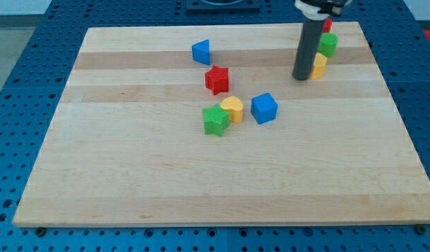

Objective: Push yellow hexagon closer to the green circle

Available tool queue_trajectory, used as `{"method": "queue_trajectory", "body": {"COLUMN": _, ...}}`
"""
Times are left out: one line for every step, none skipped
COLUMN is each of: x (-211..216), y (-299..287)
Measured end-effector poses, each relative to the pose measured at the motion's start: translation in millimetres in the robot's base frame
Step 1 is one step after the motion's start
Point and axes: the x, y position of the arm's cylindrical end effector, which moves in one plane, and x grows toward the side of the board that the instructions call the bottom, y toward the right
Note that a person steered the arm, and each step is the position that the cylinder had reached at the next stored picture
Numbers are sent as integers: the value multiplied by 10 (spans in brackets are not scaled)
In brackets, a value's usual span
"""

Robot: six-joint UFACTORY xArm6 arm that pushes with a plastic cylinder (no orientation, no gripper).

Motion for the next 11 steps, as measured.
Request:
{"method": "queue_trajectory", "body": {"x": -42, "y": 147}}
{"method": "queue_trajectory", "body": {"x": -61, "y": 190}}
{"method": "queue_trajectory", "body": {"x": -61, "y": 68}}
{"method": "queue_trajectory", "body": {"x": -89, "y": -86}}
{"method": "queue_trajectory", "body": {"x": -163, "y": -86}}
{"method": "queue_trajectory", "body": {"x": -268, "y": -55}}
{"method": "queue_trajectory", "body": {"x": -278, "y": 7}}
{"method": "queue_trajectory", "body": {"x": -276, "y": 52}}
{"method": "queue_trajectory", "body": {"x": -276, "y": 119}}
{"method": "queue_trajectory", "body": {"x": -276, "y": 196}}
{"method": "queue_trajectory", "body": {"x": -276, "y": 233}}
